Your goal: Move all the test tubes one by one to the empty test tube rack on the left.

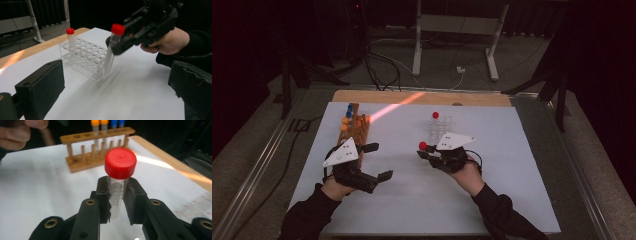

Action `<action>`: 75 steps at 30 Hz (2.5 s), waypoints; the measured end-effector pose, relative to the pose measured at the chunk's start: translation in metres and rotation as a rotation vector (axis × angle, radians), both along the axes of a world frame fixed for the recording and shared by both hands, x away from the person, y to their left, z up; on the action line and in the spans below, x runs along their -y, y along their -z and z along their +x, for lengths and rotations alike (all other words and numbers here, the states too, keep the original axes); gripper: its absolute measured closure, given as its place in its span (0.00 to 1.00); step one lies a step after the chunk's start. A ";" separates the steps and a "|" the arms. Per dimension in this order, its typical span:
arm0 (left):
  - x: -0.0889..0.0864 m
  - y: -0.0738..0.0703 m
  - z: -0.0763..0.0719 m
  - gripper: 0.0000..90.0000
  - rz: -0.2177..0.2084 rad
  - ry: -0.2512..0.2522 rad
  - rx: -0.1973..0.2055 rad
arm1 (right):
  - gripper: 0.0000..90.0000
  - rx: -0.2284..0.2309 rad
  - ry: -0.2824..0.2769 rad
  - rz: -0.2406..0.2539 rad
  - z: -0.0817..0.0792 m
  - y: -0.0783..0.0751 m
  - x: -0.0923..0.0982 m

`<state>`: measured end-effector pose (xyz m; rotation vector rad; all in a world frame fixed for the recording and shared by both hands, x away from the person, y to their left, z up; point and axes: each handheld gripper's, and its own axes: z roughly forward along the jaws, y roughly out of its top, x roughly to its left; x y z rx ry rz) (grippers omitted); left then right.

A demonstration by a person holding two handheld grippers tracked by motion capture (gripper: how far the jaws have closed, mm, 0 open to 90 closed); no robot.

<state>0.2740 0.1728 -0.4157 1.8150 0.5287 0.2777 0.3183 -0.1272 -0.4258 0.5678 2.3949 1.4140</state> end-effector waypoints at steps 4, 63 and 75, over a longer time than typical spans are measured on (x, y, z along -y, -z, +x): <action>0.004 0.001 -0.001 0.02 0.008 0.005 -0.007 | 0.83 -0.012 -0.029 -0.012 -0.005 0.004 -0.007; 0.053 0.015 0.002 0.77 0.104 0.024 0.050 | 0.83 -0.048 -0.135 -0.049 -0.023 0.016 -0.031; 0.048 0.005 0.004 0.79 0.095 0.004 0.070 | 0.76 -0.055 -0.116 -0.007 -0.022 0.012 -0.027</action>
